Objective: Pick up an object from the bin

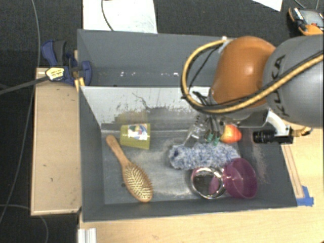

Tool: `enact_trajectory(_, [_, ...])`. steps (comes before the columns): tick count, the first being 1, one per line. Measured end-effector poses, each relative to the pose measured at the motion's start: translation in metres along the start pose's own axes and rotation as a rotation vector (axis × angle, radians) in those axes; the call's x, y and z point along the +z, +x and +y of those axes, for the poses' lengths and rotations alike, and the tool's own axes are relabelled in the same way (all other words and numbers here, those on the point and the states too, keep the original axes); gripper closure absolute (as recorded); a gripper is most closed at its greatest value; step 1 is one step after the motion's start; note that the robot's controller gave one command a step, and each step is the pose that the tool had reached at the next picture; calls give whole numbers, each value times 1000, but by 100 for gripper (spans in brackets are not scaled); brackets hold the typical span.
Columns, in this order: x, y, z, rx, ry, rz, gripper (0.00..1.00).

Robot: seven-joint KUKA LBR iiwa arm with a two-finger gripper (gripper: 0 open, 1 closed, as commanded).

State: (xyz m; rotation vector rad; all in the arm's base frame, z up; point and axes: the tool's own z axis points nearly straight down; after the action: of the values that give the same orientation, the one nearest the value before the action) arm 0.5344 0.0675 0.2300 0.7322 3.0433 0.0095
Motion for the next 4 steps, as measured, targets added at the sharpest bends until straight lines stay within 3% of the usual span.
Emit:
enact_trajectory(1, [0,0,0,-2,0,0,100])
enact_trajectory(2, [24,1,4,82,-1,0,100])
enact_trajectory(3, [44,-3,8,200,0,1,0])
enact_trajectory(4, [43,-3,8,199,0,1,0])
